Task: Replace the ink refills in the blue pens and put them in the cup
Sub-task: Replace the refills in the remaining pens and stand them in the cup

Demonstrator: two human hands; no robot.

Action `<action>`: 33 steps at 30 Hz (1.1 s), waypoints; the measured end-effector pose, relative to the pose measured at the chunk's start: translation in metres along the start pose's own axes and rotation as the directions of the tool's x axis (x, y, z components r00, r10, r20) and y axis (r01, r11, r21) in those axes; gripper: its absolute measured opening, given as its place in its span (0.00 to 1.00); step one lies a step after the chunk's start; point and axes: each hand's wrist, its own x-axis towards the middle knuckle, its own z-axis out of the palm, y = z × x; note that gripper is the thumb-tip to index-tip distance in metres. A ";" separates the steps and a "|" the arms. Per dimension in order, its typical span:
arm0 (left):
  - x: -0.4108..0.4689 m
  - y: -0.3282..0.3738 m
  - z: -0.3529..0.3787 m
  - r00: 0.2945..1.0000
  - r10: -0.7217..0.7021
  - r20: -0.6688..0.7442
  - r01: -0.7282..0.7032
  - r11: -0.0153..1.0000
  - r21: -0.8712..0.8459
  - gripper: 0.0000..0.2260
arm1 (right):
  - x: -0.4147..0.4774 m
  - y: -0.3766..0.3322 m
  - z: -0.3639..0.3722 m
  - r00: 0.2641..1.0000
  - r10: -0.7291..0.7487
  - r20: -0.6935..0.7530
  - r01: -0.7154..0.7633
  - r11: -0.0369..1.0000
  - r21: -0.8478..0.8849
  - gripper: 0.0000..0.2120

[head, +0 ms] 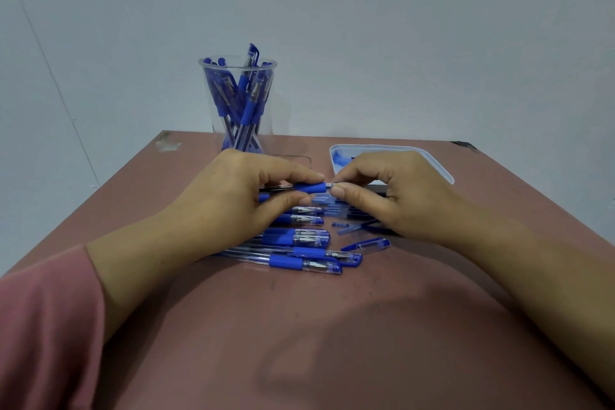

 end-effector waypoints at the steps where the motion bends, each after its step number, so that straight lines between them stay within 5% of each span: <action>1: 0.000 -0.001 0.000 1.000 0.001 -0.002 -0.001 1.000 0.009 0.14 | 0.000 -0.002 0.000 1.000 0.010 0.013 -0.010 1.000 0.007 0.05; 14: 0.001 -0.009 -0.001 0.995 -0.098 0.025 0.097 0.995 0.023 0.12 | -0.007 -0.008 -0.046 0.919 0.263 0.294 -0.220 0.960 -0.172 0.14; 23: 0.001 -0.011 -0.002 0.994 -0.107 0.020 0.106 0.994 0.029 0.11 | -0.006 -0.004 -0.033 0.800 0.295 0.522 -0.240 0.955 -0.173 0.09; 28: 0.002 -0.009 -0.003 0.995 -0.097 0.016 0.096 0.995 0.006 0.15 | -0.006 -0.005 -0.041 0.876 0.325 0.356 -0.243 0.935 -0.258 0.05; 33: 0.002 -0.010 -0.002 0.996 -0.090 0.026 0.090 0.996 0.005 0.14 | -0.003 -0.012 -0.042 0.957 0.259 0.135 -0.242 0.962 -0.129 0.05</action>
